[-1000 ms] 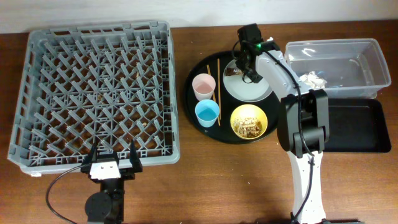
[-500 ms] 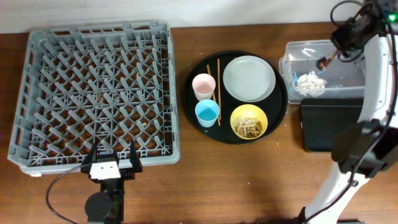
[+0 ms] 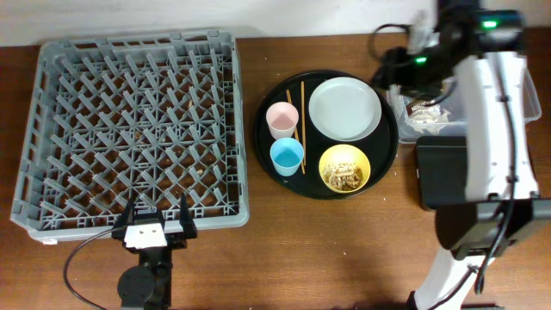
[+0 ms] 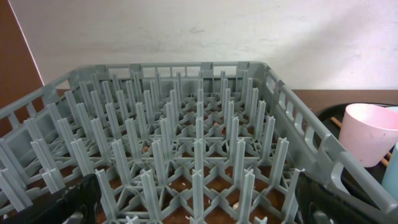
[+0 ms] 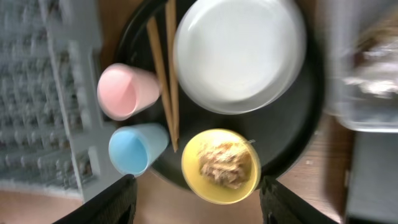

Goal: Sort waste into correct bins and load items into the dishwasher rack
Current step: 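Grasp the yellow bowl with the right gripper and tip food onto black tray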

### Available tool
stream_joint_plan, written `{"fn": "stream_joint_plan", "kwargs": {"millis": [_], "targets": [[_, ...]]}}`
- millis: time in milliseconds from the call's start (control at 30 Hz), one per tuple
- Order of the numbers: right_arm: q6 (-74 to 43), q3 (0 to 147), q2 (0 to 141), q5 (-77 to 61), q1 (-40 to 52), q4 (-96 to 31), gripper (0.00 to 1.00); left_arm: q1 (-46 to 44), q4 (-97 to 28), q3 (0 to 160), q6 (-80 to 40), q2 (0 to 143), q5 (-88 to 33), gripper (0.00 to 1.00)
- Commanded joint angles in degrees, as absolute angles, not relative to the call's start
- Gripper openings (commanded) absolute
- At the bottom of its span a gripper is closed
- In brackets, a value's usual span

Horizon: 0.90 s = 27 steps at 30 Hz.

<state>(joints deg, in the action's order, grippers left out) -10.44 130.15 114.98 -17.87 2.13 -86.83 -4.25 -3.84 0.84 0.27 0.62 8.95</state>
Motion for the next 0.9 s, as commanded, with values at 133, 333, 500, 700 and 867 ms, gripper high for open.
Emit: {"fn": "stream_joint_plan", "kwargs": {"millis": [133, 333, 500, 700, 867], "targets": [[-13.21, 110.21, 115.77, -5.26, 20.78, -75.83, 0.59, -3.95, -3.88, 0.51, 1.15, 0.4, 8.58, 0.99], [-19.22, 93.1, 115.77, -5.34, 22.61, -63.79, 0.53, -3.95, -3.88, 0.51, 1.15, 0.4, 8.58, 0.99], [-20.47, 85.45, 115.77, -5.76, 22.59, -57.63, 0.46, -3.95, -3.88, 0.51, 1.15, 0.4, 8.58, 0.99], [-20.47, 84.75, 115.77, -5.72, 22.87, -57.41, 0.04, -3.95, -3.88, 0.51, 1.15, 0.4, 8.58, 0.99], [-19.27, 93.84, 112.49, -5.52, 22.57, -67.13, 0.04, -3.95, -3.88, 0.51, 1.15, 0.4, 8.58, 0.99]]}}
